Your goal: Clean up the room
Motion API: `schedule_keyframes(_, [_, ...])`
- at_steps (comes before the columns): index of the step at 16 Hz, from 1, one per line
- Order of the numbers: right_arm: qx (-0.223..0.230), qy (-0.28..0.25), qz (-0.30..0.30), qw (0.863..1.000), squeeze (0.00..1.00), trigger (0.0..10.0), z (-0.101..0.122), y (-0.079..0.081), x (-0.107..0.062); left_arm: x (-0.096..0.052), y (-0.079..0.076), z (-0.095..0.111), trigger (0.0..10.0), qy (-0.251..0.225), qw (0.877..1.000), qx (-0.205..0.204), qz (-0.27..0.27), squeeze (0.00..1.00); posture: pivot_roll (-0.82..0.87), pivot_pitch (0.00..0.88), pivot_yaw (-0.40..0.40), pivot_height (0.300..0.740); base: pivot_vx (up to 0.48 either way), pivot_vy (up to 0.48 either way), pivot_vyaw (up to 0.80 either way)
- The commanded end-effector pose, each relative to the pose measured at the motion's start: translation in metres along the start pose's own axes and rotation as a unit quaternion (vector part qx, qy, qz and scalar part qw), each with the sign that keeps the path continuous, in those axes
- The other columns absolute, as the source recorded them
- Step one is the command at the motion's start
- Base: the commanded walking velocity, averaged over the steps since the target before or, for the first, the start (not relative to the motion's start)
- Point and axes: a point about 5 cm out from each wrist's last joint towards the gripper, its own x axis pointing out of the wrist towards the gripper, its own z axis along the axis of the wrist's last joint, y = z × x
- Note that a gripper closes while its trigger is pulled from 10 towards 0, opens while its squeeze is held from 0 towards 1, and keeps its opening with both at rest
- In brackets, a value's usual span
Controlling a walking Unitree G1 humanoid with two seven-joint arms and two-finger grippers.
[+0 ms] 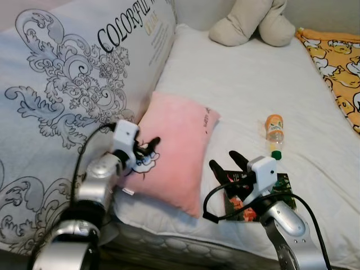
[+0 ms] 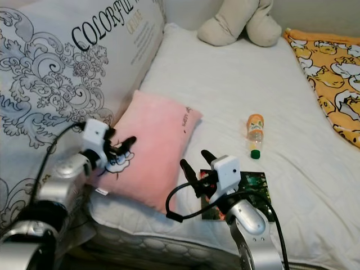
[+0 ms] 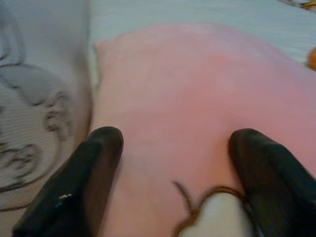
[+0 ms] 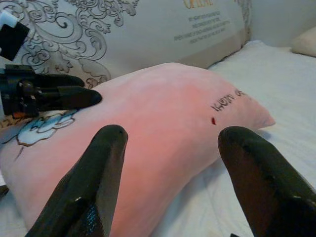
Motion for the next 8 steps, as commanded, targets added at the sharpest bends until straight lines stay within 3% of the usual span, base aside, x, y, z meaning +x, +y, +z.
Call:
schedule_keyframes(1, [-0.006, 0.001, -0.009, 1.0, 0.0, 10.0, 0.001, -0.003, 0.001, 0.0, 0.006, -0.003, 10.0, 0.013, 1.0, -0.019, 0.016, 1.0, -0.15, 0.0, 0.02, 0.74, 0.0, 0.0, 0.0])
schedule_keyframes(3, [-0.008, 0.001, -0.01, 1.0, 0.0, 10.0, 0.001, -0.004, 0.002, 0.0, 0.007, -0.008, 10.0, 0.023, 0.999, -0.03, 0.017, 1.0, -0.15, 0.0, 0.019, 0.74, 0.0, 0.0, 0.0])
schedule_keyframes(4, [-0.014, 0.002, -0.009, 1.0, 0.0, 10.0, 0.003, -0.007, 0.002, 0.001, 0.001, -0.021, 10.0, 0.057, 0.998, -0.028, 0.005, 0.0, -0.16, 0.0, 0.019, 0.74, 0.0, 0.0, 0.0])
schedule_keyframes(7, [-0.017, 0.002, -0.014, 1.0, 0.0, 10.0, 0.003, -0.009, 0.003, -0.001, -0.009, -0.042, 10.0, 0.106, 0.991, -0.084, -0.019, 0.0, -0.16, 0.0, 0.017, 0.74, 0.0, 0.0, 0.0])
schedule_keyframes(8, [-0.015, 0.005, -0.016, 1.0, 0.0, 10.0, 0.002, -0.01, 0.002, -0.001, -0.016, -0.049, 10.0, 0.119, 0.985, -0.122, -0.031, 0.0, -0.16, 0.0, 0.018, 0.74, 0.0, 0.0, 0.0])
